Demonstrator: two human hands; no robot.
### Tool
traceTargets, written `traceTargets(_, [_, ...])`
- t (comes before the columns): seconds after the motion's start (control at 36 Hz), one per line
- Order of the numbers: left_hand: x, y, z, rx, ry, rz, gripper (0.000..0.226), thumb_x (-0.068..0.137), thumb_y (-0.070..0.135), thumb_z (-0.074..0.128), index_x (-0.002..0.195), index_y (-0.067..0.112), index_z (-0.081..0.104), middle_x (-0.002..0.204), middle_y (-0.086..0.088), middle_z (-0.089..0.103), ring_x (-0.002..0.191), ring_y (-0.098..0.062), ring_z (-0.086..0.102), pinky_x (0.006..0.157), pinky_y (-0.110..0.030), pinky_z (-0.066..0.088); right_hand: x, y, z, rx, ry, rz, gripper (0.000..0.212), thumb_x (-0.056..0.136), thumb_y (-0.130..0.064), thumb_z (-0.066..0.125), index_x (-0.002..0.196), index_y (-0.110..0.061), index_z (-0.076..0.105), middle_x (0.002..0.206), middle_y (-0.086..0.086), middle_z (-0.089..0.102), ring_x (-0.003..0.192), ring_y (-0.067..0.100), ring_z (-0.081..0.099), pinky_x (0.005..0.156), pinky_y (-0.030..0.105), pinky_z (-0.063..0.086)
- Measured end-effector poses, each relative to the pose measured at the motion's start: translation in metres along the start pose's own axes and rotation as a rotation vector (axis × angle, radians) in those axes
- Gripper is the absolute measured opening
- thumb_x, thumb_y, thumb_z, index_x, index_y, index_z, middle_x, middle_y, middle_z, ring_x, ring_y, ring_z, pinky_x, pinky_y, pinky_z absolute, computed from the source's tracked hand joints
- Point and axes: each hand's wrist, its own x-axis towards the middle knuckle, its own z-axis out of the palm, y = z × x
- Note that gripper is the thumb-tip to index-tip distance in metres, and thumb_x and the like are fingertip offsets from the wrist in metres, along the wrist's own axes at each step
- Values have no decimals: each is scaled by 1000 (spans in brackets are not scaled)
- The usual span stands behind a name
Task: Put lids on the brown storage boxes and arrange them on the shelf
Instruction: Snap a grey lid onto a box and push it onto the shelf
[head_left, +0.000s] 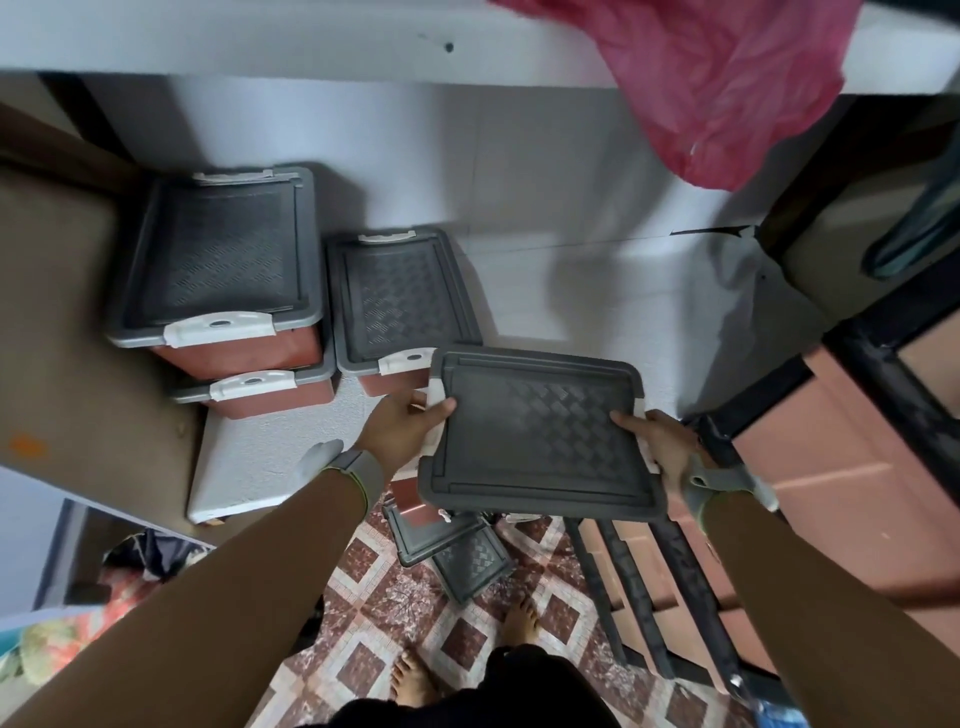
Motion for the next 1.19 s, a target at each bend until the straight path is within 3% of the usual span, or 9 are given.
traceTargets(0.14, [3,42,8,-235,-137,20,33,96,45,61,98,14,74,87,-3,68,78,-19,61,68,-26,52,3,9,-34,255,-5,40,58,61,-41,85,112,-17,74,122,7,70,116,34,62,103,53,48])
traceTargets(0.25, [15,72,5,-238,-87,140,31,101,34,56,101,11,76,93,-6,73,82,-22,66,76,-31,56,3,4,-45,440,-25,50,54,64,-32,82,112,-10,74,105,13,76,88,30,75,71,41,61])
traceTargets(0.33, [34,78,-3,120,98,224,24,100,34,56,94,19,75,97,-2,74,93,-24,68,78,-30,52,1,-6,-44,563,45,-30,30,77,-28,74,103,-14,75,91,3,79,79,21,76,56,33,60])
traceTargets(0.44, [57,66,-14,553,148,180,31,96,27,62,124,18,69,128,-4,68,116,-27,65,96,-31,50,11,-18,-26,733,130,-59,40,85,-21,71,122,-9,67,116,7,72,106,28,69,95,47,54])
traceTargets(0.56, [63,45,-20,967,-56,188,53,97,28,57,149,26,45,153,-5,46,136,-29,47,108,-29,38,26,-34,4,777,214,-113,12,83,-16,73,91,-15,64,82,1,69,68,16,66,62,31,55])
traceTargets(0.64, [67,38,-16,1309,-69,133,69,94,38,54,156,32,24,164,-6,22,148,-34,27,116,-46,31,40,-38,28,782,229,-65,26,82,-19,75,105,-13,66,97,6,70,82,22,68,57,28,56])
traceTargets(0.72, [70,37,-18,1320,-94,108,70,96,36,52,158,34,18,166,-5,17,150,-33,23,117,-51,29,51,-44,52,811,218,-34,43,80,-22,78,119,-11,66,105,9,72,89,26,70,60,32,59])
traceTargets(0.92, [85,35,-30,1206,-108,166,61,98,30,52,155,36,29,162,-1,31,149,-26,31,119,-32,26,79,-58,92,645,5,88,27,90,-29,71,109,-13,61,95,11,66,82,25,64,61,36,57])
traceTargets(1.19, [84,33,-26,1298,-159,80,77,95,29,51,159,36,9,169,-2,5,155,-29,10,119,-54,24,113,-85,113,178,-51,171,47,91,-60,55,99,-13,58,83,10,62,71,25,58,69,37,51])
